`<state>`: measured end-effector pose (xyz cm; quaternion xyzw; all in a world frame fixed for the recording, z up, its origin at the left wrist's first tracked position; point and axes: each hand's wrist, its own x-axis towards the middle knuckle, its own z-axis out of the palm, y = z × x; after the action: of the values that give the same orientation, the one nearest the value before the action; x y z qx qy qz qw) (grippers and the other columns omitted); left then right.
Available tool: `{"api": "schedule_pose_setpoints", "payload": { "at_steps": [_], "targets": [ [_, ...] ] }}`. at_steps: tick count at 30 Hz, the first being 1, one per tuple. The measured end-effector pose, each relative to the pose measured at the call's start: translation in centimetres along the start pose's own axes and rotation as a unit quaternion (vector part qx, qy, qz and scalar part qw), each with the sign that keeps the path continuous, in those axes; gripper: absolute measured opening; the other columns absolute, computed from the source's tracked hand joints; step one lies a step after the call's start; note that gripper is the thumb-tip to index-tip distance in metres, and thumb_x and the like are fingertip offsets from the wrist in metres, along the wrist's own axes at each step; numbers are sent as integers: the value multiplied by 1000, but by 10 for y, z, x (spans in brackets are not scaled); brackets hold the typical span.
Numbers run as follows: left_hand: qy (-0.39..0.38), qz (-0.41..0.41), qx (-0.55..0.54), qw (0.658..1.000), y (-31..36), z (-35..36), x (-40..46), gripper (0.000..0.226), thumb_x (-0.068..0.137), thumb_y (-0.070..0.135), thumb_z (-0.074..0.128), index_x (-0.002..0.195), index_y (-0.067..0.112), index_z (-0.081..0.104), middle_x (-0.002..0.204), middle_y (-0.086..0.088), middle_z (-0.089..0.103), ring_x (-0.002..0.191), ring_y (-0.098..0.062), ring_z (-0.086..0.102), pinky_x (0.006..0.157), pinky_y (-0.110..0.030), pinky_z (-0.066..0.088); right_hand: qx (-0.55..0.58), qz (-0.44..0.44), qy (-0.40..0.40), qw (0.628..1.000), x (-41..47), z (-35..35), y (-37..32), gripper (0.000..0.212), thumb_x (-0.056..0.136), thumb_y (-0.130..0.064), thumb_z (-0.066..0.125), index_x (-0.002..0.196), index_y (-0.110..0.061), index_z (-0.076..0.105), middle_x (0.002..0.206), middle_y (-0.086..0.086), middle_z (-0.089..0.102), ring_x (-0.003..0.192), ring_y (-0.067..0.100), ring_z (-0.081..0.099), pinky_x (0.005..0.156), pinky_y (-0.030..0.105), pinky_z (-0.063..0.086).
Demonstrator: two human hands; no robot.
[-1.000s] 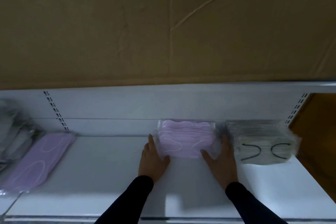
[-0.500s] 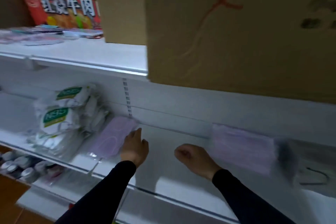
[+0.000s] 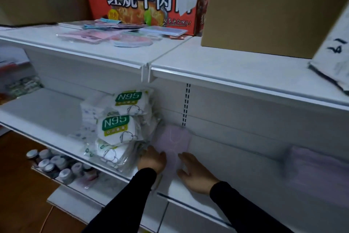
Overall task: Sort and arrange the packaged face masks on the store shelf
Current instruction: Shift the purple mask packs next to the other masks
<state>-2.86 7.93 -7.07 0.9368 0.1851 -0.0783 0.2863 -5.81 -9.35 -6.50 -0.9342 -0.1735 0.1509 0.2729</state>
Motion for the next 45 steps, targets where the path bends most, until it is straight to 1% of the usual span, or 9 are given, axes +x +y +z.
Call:
{"api": "schedule_pose_setpoints", "payload": {
  "at_steps": [10,20,24,27,30,34,37,42,45],
  "targets": [
    [-29,-48,-5,998,0,3,35,102,64,71,47,135,-2,47,138,-22,50,128,-35,48,106,-38,41,-35,9,4,999,21,27,-7,53,98,-31,46,145,-9,36,151,11,35,140,23,32,115,24,23],
    [-41,154,10,987,33,-13,-3,44,77,30,70,109,9,49,112,-16,65,107,-34,61,78,-32,45,90,15,114,989,2,14,14,33,99,-14,46,130,-18,57,132,1,57,116,14,54,96,13,37],
    [-74,283,68,954,42,-27,-24,31,82,30,61,111,22,52,108,-6,68,102,-30,62,74,-29,44,261,133,421,859,-26,-12,55,10,95,-16,57,104,-19,61,112,12,67,88,12,59,67,-4,37],
    [-139,349,114,920,58,-24,-41,34,83,29,58,117,29,52,117,-1,65,106,-24,60,79,-28,44,369,149,507,765,-51,-41,78,26,99,-19,52,121,-6,56,123,9,58,101,13,53,75,-4,37],
    [-183,399,173,882,76,-8,-54,36,85,30,55,120,30,49,120,-1,61,110,-24,58,79,-28,41,407,133,477,767,-68,-48,92,18,103,-28,42,117,-26,52,120,-3,56,101,-7,54,94,12,39],
    [-165,406,227,870,81,5,-62,45,85,35,55,129,26,46,125,-3,57,115,-25,54,90,-32,44,446,155,443,762,-79,-37,98,14,98,-28,51,99,-20,63,103,4,66,97,16,60,81,24,43],
    [-125,388,222,886,76,8,-59,54,82,49,57,131,28,44,126,-2,56,116,-24,54,92,-29,43,445,156,450,758,-81,-33,92,3,93,-20,62,95,-19,64,94,-4,66,91,15,60,72,12,46],
    [-95,343,163,920,63,2,-50,74,71,61,69,133,31,44,122,1,55,114,-19,55,92,-27,42,396,191,417,796,-72,-25,89,21,80,-35,76,92,-22,64,96,-4,69,92,14,64,80,29,47],
    [-101,313,-26,944,38,3,-46,72,63,46,84,126,34,51,112,5,57,101,-12,57,83,-17,43,409,199,409,791,-70,-23,94,23,81,-37,74,89,-17,65,96,1,72,95,17,65,83,32,48]
  ]
}}
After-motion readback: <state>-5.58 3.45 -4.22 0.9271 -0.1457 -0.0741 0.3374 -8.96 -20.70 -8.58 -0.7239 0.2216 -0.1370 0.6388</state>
